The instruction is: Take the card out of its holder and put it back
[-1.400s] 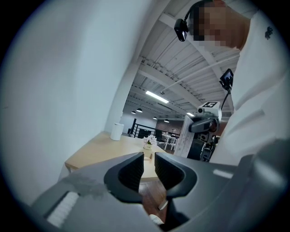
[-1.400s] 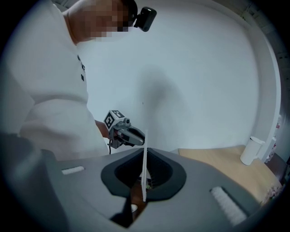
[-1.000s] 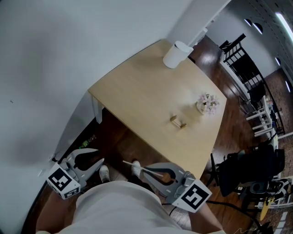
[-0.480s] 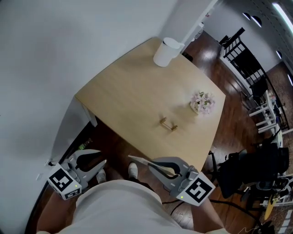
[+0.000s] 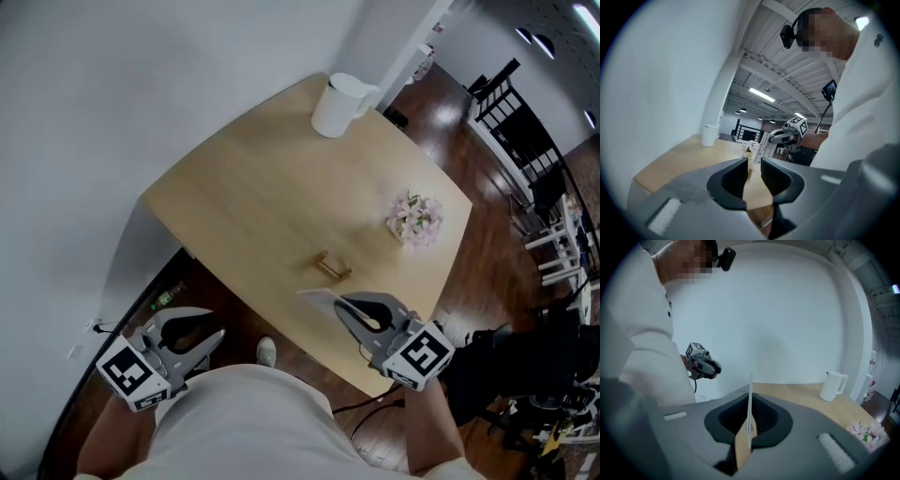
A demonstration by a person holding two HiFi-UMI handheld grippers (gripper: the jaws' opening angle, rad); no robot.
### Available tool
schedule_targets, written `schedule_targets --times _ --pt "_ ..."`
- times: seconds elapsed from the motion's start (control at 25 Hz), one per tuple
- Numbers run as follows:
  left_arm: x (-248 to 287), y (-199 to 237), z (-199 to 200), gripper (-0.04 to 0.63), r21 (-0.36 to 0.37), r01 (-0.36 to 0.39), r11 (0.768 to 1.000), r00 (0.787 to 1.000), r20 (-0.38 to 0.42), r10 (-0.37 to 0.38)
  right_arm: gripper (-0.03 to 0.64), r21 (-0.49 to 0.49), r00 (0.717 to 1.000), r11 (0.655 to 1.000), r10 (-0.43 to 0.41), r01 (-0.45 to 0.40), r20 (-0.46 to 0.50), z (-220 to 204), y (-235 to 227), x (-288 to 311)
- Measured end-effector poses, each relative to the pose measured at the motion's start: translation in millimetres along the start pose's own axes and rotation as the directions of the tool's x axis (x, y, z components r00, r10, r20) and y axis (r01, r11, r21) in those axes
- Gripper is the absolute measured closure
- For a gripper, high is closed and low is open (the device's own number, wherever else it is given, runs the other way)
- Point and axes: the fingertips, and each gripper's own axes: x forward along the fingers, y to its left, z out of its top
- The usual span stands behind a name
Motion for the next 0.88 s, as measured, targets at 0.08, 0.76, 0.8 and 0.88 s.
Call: schedule_targets --times 0.08,0.76,0.8,0.88 --pt "10 -2 0 0.502 -0.006 -0.018 1.0 1.0 -0.003 0.018 0.597 0.012 1.0 1.0 -0.008 0.008 -0.009 -15 -28 -3" --pt "43 -16 -6 0.502 -0.055 -0.197 0.979 0.98 -0.035 0.196 0.597 0.055 0.996 0.998 0.006 -0.002 -0.086 -107 -152 21" --pt "44 -16 -6 0.502 -0.054 -0.204 0.977 0.979 -0.039 0.203 0.597 0.059 0.996 0.998 0.007 -0.001 -0.09 -112 -155 24" --pt "46 -17 -6 0.502 -0.052 -0.214 0.975 0.976 -0.045 0.212 0.597 0.069 0.995 0.998 0.007 0.0 -0.095 -120 -161 28"
